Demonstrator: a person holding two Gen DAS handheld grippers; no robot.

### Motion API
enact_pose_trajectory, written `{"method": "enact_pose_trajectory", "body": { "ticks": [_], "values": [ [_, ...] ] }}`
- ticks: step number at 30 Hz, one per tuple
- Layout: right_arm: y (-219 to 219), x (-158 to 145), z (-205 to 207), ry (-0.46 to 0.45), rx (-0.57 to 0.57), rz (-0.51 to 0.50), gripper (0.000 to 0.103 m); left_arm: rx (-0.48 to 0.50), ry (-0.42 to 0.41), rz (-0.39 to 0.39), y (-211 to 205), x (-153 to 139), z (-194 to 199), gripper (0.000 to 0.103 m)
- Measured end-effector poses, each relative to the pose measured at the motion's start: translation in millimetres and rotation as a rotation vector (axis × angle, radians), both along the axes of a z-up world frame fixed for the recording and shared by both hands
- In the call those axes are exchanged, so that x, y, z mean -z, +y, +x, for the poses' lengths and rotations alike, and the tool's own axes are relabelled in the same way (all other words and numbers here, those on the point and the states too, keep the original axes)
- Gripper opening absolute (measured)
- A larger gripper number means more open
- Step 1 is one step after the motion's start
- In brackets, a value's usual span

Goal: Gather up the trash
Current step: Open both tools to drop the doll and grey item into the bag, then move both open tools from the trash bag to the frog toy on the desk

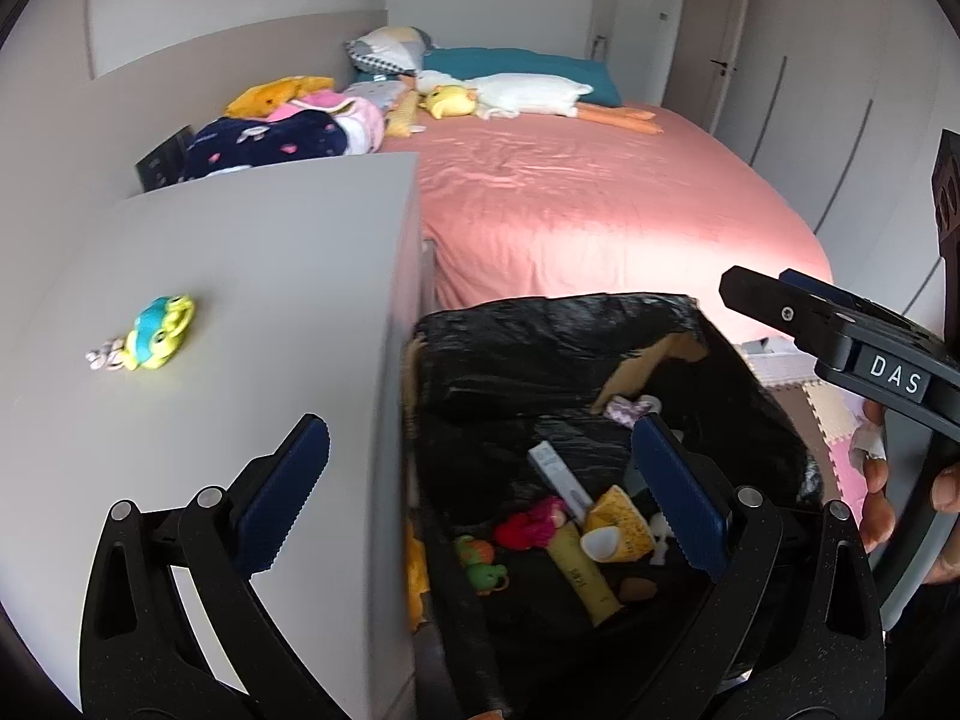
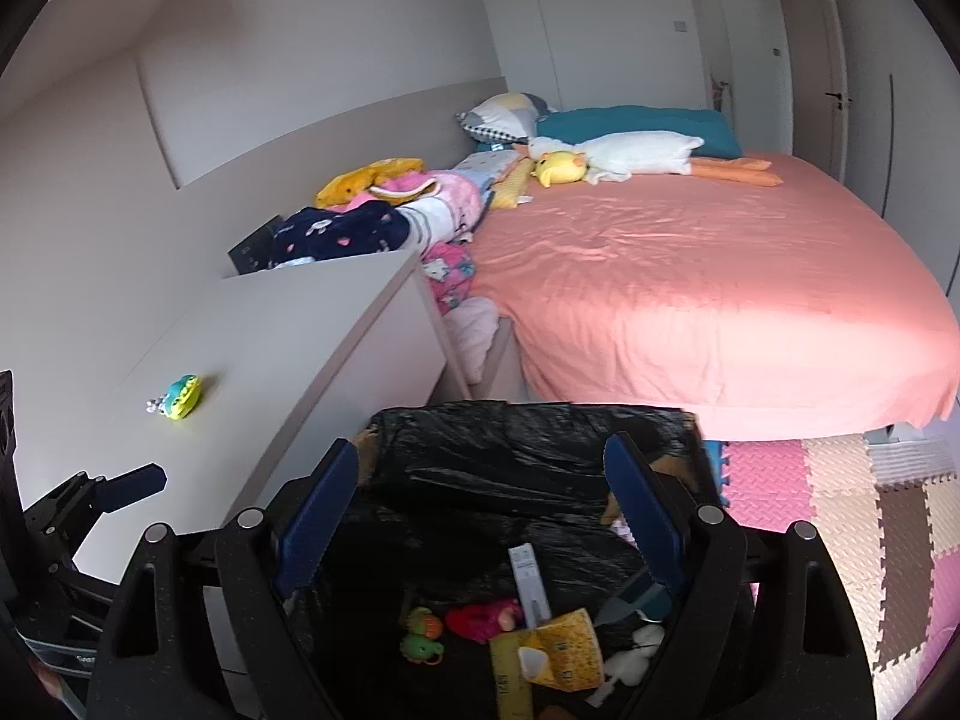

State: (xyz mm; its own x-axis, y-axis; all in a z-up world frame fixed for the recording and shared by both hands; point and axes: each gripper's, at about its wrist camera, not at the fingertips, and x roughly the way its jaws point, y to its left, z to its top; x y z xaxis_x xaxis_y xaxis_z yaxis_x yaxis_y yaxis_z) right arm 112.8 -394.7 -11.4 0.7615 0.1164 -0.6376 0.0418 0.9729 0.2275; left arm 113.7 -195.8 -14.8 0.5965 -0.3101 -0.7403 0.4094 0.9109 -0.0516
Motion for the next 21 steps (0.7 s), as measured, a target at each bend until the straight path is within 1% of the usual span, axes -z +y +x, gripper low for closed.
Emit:
{"method": "enact_pose_trajectory", "body": {
  "ticks": [9,21],
  "values": [
    [40.0,0.1,20.1,-0.016,-0.054,0.014,0.084,-0.083,-0.003,-0.010,43.6,-0.9,14.0,0.098],
    [83.7,-0.6,46.8,-0.026,-0.101,0.038,0.084,-0.197,-0.004,-0.053,103.6,0.1,36.3,0.098]
  ]
}}
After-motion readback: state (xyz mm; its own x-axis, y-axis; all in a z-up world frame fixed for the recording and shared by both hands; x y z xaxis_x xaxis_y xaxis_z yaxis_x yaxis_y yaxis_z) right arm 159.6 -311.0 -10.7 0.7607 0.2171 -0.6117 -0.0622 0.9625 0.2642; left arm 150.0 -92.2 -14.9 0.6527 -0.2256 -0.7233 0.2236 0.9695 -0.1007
